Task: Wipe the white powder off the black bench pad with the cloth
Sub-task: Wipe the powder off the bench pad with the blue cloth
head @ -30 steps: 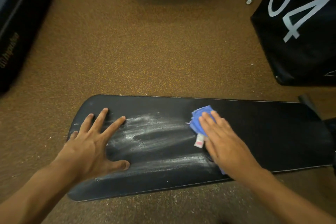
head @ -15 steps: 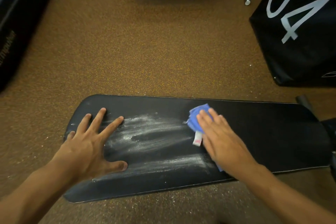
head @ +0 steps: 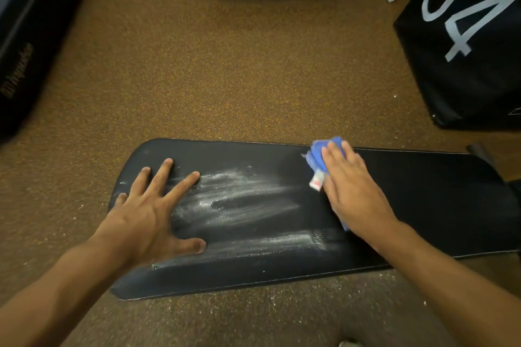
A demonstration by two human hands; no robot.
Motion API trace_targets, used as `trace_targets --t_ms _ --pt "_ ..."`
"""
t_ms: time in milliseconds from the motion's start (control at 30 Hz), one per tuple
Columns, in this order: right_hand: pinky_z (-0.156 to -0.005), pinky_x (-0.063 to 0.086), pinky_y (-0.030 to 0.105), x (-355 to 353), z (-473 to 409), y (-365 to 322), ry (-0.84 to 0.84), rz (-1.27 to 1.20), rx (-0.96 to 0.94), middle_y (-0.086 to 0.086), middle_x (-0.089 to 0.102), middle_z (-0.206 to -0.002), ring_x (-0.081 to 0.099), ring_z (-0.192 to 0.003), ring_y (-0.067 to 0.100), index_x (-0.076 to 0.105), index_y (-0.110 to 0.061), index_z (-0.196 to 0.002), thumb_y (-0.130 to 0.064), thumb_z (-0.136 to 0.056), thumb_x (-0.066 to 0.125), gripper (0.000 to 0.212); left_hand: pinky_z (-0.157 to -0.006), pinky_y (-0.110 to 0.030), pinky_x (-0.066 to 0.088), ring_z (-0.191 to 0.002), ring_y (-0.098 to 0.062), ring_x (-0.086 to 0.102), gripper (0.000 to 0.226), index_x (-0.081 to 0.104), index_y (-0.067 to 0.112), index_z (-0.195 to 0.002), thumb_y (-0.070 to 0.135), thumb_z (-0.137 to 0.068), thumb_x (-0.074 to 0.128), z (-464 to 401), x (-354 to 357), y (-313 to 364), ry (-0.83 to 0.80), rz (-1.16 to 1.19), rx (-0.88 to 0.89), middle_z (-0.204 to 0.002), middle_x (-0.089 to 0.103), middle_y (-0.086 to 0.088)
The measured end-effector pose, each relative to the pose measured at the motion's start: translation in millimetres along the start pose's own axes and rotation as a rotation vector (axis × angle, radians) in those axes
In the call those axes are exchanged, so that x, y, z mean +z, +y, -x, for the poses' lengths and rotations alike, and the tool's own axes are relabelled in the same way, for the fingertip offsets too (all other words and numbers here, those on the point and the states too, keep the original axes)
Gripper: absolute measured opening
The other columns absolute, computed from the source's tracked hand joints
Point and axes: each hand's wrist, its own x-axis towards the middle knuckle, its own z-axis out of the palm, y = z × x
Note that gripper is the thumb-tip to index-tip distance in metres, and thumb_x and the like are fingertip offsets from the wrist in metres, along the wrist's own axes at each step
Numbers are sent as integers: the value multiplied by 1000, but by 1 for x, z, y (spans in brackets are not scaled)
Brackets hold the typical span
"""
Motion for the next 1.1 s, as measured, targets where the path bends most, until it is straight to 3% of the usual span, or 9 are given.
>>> trace_targets --t_ms 100,300,433,533,667,767,867,1000,1100 --pt "-120 17 50 8 -36 -37 49 -54 90 17 36 -157 19 -149 39 36 -1 -150 -23 -97 33 58 -122 -57 23 -154 -31 -15 127 -26 59 -145 105 -44 34 0 1 0 5 9 1 -164 -31 6" --pt "-122 18 46 6 30 -49 -66 32 -333 9 29 -162 15 -152 30 33 -6 -153 -25 -100 34 57 -121 -60 22 -154 -32 -14 126 -22 60 -147 106 -44 37 -1 1 -2 14 41 4 -165 -28 4" --pt "-119 23 49 1 16 -4 10 27 -103 16 40 -155 25 -148 36 40 -2 -148 -22 -97 37 55 -121 -59 24 -154 -34 -15 127 -27 58 -145 106 -45 34 -1 1 -2 -7 -1 0 -163 -32 4" --pt "-119 22 54 9 -21 -33 53 -43 84 18 38 -156 21 -148 41 38 0 -149 -19 -97 38 54 -121 -58 26 -154 -33 -12 127 -24 59 -146 105 -44 33 -2 3 -1 12 3 -1 -165 -28 4" --pt "-121 21 50 15 5 -74 4 11 -196 15 33 -159 17 -151 36 34 -2 -151 -20 -101 39 54 -122 -58 23 -154 -33 -14 126 -25 58 -146 104 -47 38 -1 1 -1 7 10 -3 -164 -29 5" --pt "-121 18 45 7 42 -47 -52 42 -372 9 29 -162 13 -153 28 33 -7 -153 -27 -101 31 56 -121 -59 24 -154 -33 -16 126 -25 58 -147 104 -49 39 0 -1 -1 2 14 -3 -164 -31 5" --pt "-120 19 46 4 31 -12 -14 61 -252 12 36 -159 20 -151 31 37 -6 -151 -29 -101 30 56 -121 -60 24 -154 -33 -14 127 -24 58 -147 104 -46 38 -1 1 -1 11 29 1 -165 -29 5" --pt "-119 22 54 13 -17 -48 63 -41 34 18 36 -157 20 -149 39 37 0 -150 -20 -100 38 53 -120 -60 24 -154 -33 -14 127 -24 58 -147 104 -47 39 -1 2 0 -1 24 -6 -164 -30 5" --pt "-121 21 53 17 -3 -75 31 -9 -123 15 33 -159 15 -151 37 34 -2 -151 -20 -102 35 53 -118 -60 26 -154 -32 -15 126 -24 57 -148 101 -53 46 0 -1 2 -8 6 -17 -164 -31 5"
